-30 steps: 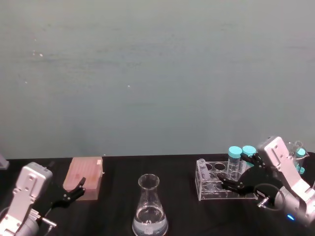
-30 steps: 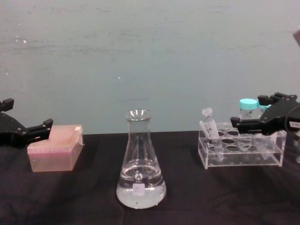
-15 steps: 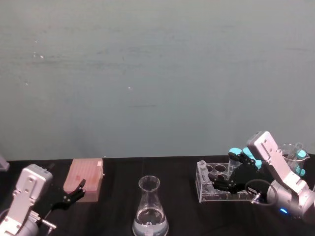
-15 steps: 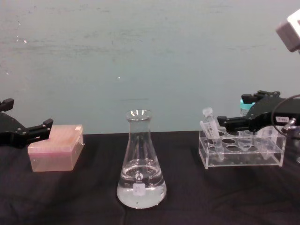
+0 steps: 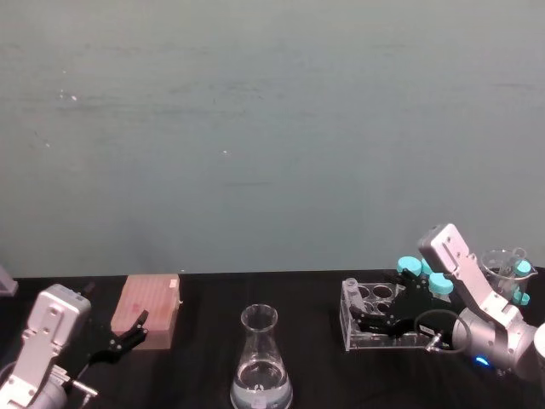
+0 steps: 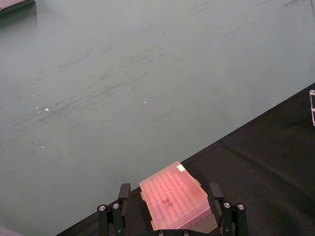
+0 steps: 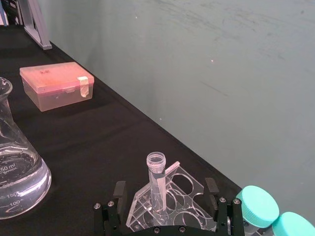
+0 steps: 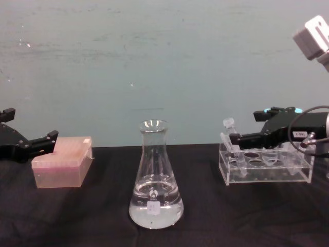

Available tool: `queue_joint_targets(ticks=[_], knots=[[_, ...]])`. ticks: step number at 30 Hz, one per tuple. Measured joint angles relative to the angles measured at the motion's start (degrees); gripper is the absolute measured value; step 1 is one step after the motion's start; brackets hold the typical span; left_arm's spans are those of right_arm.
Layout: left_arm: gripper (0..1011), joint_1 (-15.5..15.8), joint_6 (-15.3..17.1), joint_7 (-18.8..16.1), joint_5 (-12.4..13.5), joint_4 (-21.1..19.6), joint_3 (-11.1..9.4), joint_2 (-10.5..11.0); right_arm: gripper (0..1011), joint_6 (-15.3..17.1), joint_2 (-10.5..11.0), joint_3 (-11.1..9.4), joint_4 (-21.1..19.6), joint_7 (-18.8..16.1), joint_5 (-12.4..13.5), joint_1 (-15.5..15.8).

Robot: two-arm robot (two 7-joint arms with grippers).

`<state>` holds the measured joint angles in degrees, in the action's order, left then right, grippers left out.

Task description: Pour the liquid from the test tube into the beaker using one hand.

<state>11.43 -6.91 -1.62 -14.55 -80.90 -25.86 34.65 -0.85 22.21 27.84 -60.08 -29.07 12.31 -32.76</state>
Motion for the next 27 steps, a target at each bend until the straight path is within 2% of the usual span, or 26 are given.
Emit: queue_joint_targets(ticks=[27], knots=[[1000, 0.0, 0.0, 0.0, 0.0, 0.0, 0.0, 0.0, 1000, -4.84, -5.11, -0.15, 12.04, -4.76, -2.73, -5.85]])
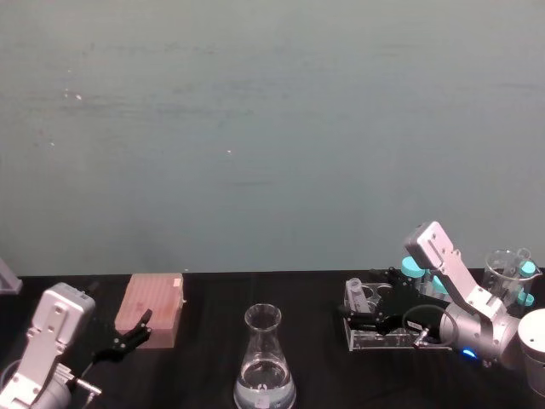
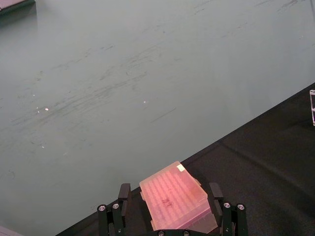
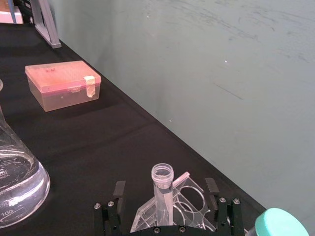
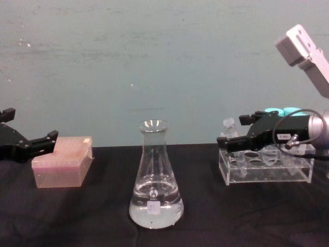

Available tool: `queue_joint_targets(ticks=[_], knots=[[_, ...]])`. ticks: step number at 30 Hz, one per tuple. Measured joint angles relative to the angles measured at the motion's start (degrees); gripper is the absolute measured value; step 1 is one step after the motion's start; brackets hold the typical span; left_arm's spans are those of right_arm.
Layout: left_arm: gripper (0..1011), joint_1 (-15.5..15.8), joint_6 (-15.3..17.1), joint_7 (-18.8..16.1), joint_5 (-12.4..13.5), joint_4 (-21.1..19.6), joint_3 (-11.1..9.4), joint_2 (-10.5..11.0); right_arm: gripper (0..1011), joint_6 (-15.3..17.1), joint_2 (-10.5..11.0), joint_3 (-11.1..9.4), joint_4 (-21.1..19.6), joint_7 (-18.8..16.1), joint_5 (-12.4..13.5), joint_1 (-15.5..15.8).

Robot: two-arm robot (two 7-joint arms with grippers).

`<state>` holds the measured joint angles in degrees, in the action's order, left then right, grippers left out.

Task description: Pour the liquid from the test tube into the beaker using one hand.

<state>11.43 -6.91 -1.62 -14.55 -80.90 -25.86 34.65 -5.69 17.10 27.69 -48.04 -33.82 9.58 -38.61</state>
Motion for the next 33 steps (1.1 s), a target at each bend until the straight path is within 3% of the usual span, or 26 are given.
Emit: queue_joint_targets(ticks=[11, 33], knots=[[1000, 0.0, 0.0, 0.0, 0.0, 0.0, 0.0, 0.0, 1000, -1.31, -1.13, -0.03, 2.57, -0.79, -0.47, -1.02], [1000, 0.0, 0.0, 0.0, 0.0, 0.0, 0.0, 0.0, 1000, -1.99, -1.19, -0.3, 3.04, -0.55, -0.98, -1.16]])
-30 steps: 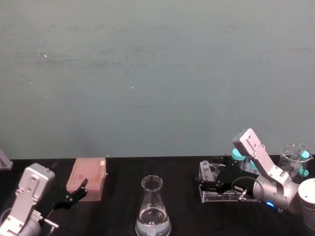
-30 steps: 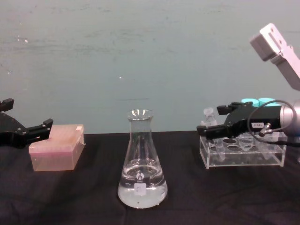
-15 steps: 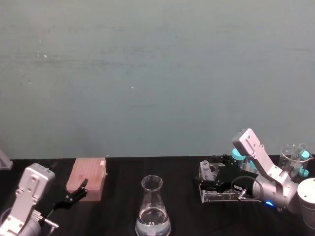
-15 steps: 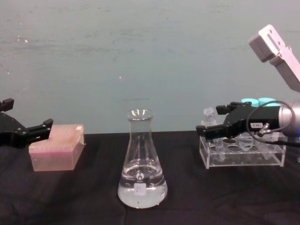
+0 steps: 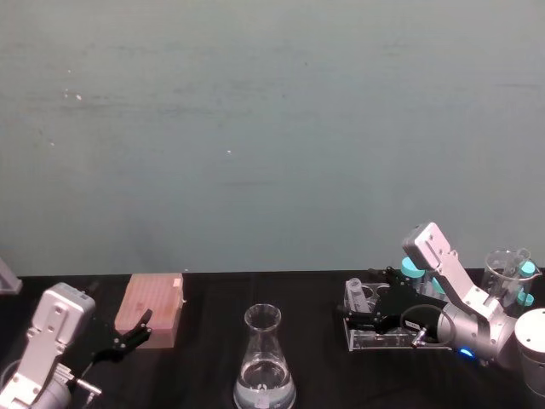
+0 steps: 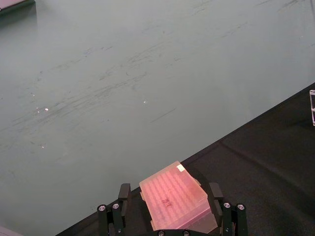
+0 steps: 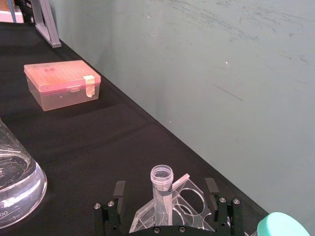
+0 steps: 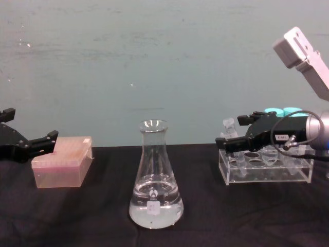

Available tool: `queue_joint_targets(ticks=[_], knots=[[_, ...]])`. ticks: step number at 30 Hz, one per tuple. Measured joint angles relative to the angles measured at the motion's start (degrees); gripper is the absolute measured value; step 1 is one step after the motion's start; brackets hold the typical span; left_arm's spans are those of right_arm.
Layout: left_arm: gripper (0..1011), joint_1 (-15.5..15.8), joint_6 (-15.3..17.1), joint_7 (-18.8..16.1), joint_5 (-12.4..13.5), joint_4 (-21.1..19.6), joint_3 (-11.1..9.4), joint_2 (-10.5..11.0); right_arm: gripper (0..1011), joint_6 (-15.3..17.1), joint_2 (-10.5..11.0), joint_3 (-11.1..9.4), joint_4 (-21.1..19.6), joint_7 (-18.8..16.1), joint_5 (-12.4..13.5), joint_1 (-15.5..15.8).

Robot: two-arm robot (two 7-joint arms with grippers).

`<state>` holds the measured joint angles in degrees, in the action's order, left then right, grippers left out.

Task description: Pour the liquid from the test tube into the beaker using one hand.

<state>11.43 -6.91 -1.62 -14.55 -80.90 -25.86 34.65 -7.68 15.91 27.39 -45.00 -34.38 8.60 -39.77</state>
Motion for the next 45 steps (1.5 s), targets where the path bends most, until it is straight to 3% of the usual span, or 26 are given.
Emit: queue_joint_targets(ticks=[5, 11, 32, 45], knots=[[1000, 0.0, 0.0, 0.0, 0.0, 0.0, 0.0, 0.0, 997, 0.05, 0.0, 0.01, -0.03, 0.02, 0.05, 0.0], [1000, 0.0, 0.0, 0.0, 0.0, 0.0, 0.0, 0.0, 899, 0.09, 0.0, 0.01, -0.07, 0.05, 0.11, 0.02], [1000, 0.0, 0.0, 0.0, 0.0, 0.0, 0.0, 0.0, 211, 0.16, 0.0, 0.01, -0.09, 0.05, 0.15, 0.03], [1000, 0.0, 0.0, 0.0, 0.0, 0.0, 0.0, 0.0, 194, 0.16, 0.0, 0.01, -0.09, 0.05, 0.15, 0.03]])
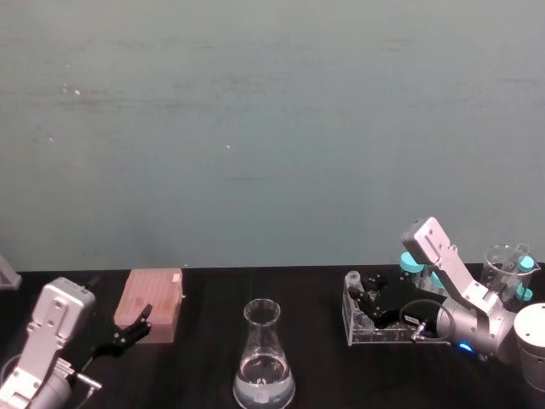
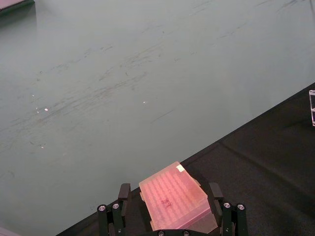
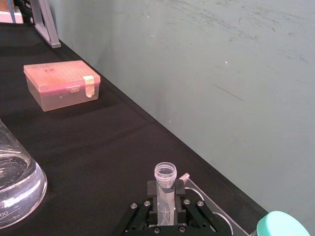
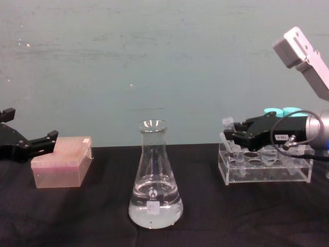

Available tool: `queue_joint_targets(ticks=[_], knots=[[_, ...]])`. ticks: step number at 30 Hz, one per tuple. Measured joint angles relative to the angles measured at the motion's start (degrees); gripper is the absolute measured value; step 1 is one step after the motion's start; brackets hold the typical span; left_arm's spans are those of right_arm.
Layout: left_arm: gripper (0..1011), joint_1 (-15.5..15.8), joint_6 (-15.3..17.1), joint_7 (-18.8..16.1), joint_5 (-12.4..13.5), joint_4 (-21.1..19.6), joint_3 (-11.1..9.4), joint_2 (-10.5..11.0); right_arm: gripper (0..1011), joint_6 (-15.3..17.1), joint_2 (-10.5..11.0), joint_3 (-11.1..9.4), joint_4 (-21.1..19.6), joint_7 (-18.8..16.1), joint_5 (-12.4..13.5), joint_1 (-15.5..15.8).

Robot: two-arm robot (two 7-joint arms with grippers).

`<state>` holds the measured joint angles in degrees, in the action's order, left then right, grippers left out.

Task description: Pour the liquid from the test tube into the beaker using one hand.

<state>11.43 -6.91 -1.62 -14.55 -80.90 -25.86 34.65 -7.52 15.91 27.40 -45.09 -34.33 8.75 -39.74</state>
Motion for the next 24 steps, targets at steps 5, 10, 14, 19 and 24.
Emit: queue_joint_targets(ticks=[5, 10, 14, 19, 24], knots=[[1000, 0.0, 0.0, 0.0, 0.0, 0.0, 0.0, 0.0, 194, 0.0, 0.0, 0.0, 0.0, 0.0, 0.0, 0.0], [1000, 0.0, 0.0, 0.0, 0.0, 0.0, 0.0, 0.0, 194, 0.14, 0.21, -0.51, -0.78, -0.1, 0.25, 0.35], [1000, 0.0, 0.0, 0.0, 0.0, 0.0, 0.0, 0.0, 194, 0.49, 0.52, -1.03, -1.99, -0.25, 0.82, 0.81], [1000, 0.0, 0.0, 0.0, 0.0, 0.0, 0.0, 0.0, 194, 0.82, 0.85, -1.47, -3.28, -0.45, 1.43, 1.24], [1000, 0.0, 0.0, 0.0, 0.0, 0.0, 0.0, 0.0, 194, 1.24, 1.33, -2.15, -5.15, -0.65, 2.46, 1.74]])
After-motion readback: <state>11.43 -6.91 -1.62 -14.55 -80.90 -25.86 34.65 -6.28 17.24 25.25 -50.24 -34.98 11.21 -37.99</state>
